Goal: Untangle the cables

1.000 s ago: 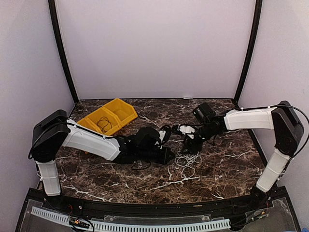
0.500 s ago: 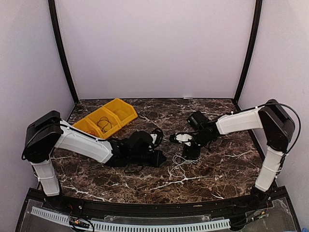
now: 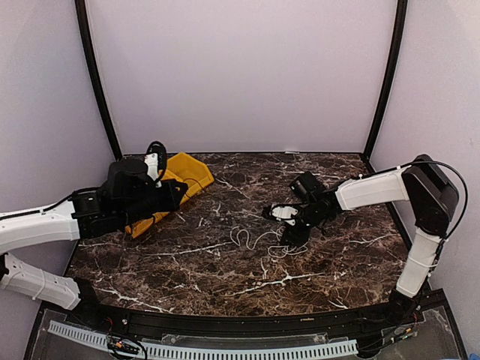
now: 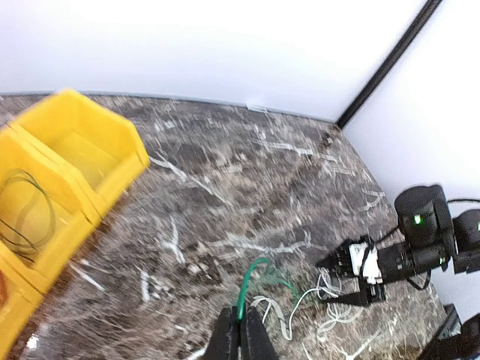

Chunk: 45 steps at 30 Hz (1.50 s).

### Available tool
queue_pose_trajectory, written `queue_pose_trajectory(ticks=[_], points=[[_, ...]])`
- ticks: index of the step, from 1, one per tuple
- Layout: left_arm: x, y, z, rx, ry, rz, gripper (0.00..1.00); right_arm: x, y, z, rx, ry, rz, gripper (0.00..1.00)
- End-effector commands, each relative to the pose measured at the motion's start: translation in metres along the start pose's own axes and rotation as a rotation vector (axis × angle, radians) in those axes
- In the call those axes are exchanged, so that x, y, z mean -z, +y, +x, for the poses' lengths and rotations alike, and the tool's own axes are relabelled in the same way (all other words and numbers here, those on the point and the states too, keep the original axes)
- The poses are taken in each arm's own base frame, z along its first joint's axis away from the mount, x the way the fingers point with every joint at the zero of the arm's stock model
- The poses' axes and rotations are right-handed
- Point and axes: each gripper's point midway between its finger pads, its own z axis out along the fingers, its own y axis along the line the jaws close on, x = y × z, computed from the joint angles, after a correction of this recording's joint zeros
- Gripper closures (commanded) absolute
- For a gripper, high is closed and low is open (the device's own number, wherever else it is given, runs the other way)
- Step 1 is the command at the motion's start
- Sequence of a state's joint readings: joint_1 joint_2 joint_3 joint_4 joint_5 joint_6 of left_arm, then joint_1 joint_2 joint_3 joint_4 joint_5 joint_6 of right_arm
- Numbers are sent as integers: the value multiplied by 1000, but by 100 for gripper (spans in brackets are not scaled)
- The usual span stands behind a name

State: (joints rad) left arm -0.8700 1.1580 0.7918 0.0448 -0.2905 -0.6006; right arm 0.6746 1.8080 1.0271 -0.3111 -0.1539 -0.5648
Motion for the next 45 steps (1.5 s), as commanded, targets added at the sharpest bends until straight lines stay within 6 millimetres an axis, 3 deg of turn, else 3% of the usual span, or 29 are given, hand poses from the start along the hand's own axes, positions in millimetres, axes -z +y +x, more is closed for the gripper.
queue_pose_trajectory(ticks=[1, 4, 8, 12, 17, 21, 25, 30, 34, 40, 45], points=[[56, 45, -52, -147, -133, -235, 100, -16, 4, 59, -9, 204, 8, 36], [98, 51, -96, -173, -251, -309, 100, -16, 4, 58, -14, 201, 6, 36], [145, 50, -141, -200, -368, -349, 100, -15, 3, 59, -15, 202, 3, 36], [172, 49, -165, -202, -425, -368, 100, -15, 2, 62, -26, 208, 4, 36], [192, 49, -179, -205, -474, -377, 100, -14, -3, 66, -46, 216, 5, 36], [185, 41, -177, -224, -440, -334, 100, -7, -6, 61, -50, 194, 11, 36], [171, 33, -170, -253, -375, -312, 100, 14, -13, 44, -69, 129, 12, 37], [143, 26, -160, -318, -257, -333, 100, 77, 1, -5, -17, -137, -65, 35], [124, 17, -154, -347, -212, -314, 100, 124, -2, -29, 8, -245, -42, 34], [93, 9, -140, -371, -163, -286, 100, 163, -3, -36, -16, -331, -18, 33], [73, 17, -133, -388, -122, -320, 100, 173, -12, -20, -89, -408, 38, 33]])
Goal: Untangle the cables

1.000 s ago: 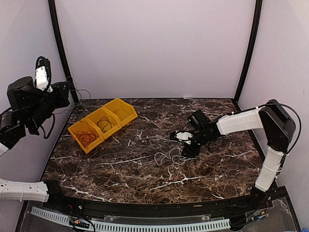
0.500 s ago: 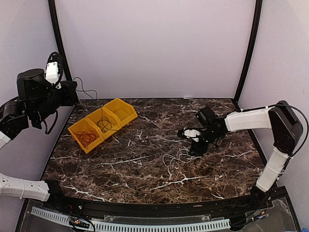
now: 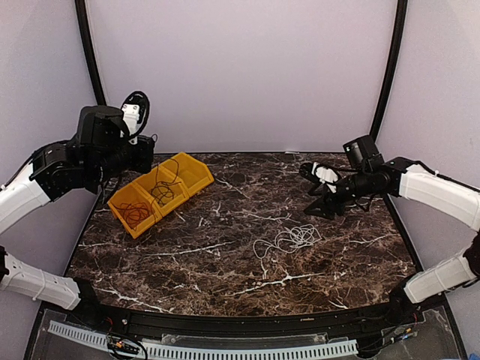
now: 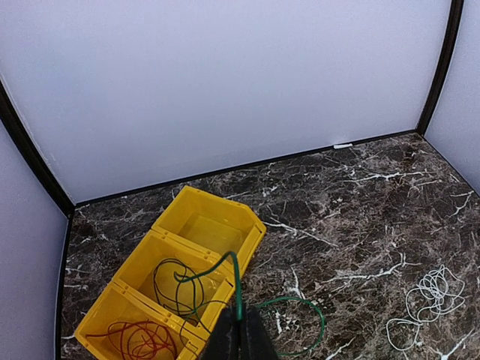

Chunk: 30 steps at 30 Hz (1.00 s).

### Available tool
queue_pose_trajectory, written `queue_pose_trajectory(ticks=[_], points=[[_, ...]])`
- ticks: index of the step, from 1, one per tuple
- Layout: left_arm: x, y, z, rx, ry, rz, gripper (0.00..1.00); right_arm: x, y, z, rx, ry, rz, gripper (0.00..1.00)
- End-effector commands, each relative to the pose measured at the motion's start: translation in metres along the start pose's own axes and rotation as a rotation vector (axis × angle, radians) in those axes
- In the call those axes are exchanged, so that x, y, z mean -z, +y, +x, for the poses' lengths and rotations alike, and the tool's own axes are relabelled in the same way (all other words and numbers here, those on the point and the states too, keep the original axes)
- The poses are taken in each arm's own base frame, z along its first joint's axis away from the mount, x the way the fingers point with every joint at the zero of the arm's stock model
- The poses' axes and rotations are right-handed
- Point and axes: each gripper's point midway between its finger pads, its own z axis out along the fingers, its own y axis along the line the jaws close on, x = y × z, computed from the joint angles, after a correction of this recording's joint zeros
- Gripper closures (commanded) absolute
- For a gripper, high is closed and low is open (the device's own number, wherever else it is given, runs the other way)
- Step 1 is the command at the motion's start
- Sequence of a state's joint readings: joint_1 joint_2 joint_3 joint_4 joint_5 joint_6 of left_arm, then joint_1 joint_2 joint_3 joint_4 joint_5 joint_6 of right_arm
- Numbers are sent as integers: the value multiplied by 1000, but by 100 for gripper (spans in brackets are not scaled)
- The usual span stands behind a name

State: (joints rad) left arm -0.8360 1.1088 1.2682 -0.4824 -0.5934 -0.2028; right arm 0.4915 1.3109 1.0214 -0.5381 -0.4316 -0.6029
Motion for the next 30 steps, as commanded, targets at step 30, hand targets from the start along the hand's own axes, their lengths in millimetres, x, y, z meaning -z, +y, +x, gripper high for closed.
queue_pose_trajectory(ticks=[30], points=[[-62, 85, -74, -40, -55, -175, 100, 13, -17, 46, -136, -83, 95, 34]])
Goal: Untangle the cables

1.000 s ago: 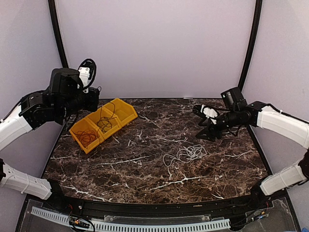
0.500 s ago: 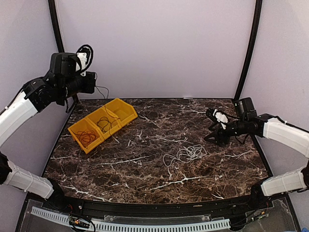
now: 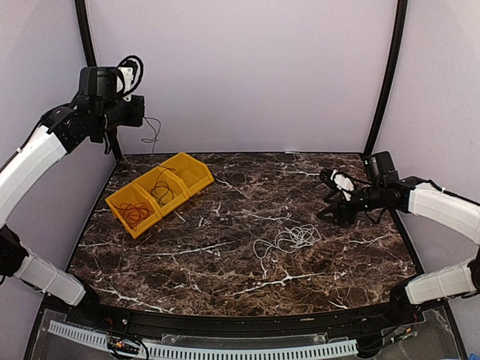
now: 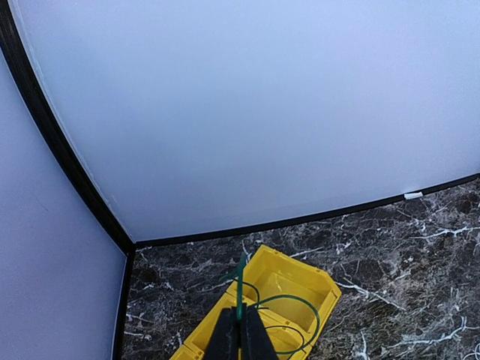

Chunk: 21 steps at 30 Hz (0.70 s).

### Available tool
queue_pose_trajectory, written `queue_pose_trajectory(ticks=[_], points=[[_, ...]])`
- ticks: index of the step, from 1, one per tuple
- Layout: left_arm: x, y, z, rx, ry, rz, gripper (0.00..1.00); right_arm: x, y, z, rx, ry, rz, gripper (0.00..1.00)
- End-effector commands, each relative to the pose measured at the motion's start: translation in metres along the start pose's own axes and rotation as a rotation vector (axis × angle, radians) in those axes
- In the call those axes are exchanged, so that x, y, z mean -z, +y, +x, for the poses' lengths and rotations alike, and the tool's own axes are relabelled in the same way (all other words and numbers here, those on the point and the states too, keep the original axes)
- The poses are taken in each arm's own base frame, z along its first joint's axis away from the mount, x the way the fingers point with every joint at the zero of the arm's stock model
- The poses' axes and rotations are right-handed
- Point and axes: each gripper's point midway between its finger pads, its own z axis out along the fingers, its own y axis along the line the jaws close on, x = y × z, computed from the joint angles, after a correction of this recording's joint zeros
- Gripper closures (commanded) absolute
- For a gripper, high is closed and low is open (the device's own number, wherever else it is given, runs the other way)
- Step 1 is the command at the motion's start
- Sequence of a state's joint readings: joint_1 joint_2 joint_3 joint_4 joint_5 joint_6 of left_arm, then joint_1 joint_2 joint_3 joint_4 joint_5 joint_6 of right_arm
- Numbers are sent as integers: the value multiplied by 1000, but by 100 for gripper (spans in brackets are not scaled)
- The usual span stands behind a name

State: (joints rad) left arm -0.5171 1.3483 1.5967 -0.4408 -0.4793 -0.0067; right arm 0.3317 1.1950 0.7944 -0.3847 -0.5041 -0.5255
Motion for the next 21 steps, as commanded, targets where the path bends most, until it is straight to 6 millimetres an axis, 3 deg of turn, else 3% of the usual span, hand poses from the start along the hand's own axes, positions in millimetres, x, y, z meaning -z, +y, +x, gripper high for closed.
queue_pose_trajectory(ticks=[1, 10, 16, 21], points=[[-14, 13, 22, -6, 36, 2, 100, 1, -3, -4, 27, -26, 11, 34], [-46, 40, 72, 40, 128, -51, 100, -3, -4, 0, 31, -11, 11, 34], [-68, 35, 112, 43, 209, -54, 100, -6, -4, 5, 24, 12, -2, 34], [-81, 33, 133, 45, 239, -69, 100, -7, -5, 7, 24, 19, 4, 33]])
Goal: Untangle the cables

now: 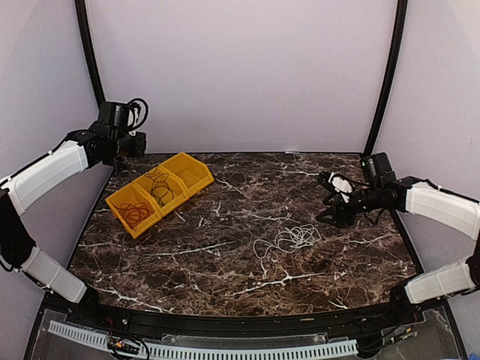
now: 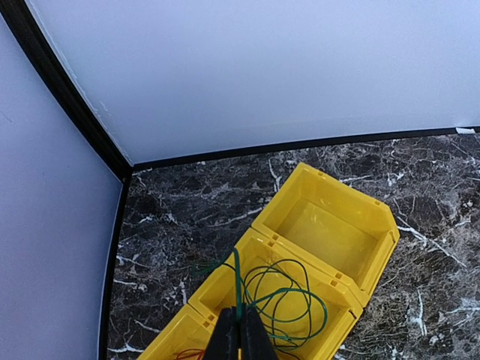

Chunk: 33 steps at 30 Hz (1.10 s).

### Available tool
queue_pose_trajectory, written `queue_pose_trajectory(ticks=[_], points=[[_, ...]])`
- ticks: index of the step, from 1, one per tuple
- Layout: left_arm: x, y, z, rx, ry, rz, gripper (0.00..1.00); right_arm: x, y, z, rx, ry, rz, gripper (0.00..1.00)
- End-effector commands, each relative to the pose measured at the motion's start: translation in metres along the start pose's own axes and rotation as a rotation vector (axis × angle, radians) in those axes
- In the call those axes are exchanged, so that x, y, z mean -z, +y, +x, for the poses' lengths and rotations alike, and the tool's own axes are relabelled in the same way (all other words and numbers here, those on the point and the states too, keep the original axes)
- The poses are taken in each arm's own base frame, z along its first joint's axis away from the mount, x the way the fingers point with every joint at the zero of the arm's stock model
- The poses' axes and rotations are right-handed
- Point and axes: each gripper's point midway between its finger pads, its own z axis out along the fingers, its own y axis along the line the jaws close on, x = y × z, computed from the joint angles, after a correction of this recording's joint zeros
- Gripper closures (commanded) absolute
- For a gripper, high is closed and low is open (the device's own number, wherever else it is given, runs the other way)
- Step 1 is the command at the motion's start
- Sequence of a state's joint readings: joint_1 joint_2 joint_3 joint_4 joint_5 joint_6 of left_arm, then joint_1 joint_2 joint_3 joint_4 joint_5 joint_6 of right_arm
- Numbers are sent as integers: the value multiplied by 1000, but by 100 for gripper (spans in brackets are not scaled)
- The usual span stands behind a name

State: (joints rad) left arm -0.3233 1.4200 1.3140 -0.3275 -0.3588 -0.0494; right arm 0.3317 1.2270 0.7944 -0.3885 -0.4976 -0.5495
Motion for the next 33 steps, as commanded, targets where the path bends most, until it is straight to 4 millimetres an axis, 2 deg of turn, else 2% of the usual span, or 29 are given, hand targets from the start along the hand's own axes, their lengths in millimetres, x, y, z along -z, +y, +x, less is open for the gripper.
queue_pose_trajectory(ticks=[1, 4, 9, 14, 21, 33], points=[[-12, -3, 8, 31, -7, 5, 100, -1, -4, -2, 17, -10, 14, 33], [-22, -8, 17, 36, 7, 15, 100, -2, -5, 0, 17, -6, 13, 33], [-49, -22, 47, 30, 81, 41, 100, -4, -5, 2, 12, 3, 9, 33], [-66, -31, 69, 28, 138, 63, 100, -4, -6, 3, 13, 10, 15, 33], [-79, -28, 96, 20, 220, 40, 100, -7, -6, 8, 9, 27, 7, 33], [-99, -39, 131, 12, 345, 87, 100, -7, -5, 6, 10, 24, -1, 33]])
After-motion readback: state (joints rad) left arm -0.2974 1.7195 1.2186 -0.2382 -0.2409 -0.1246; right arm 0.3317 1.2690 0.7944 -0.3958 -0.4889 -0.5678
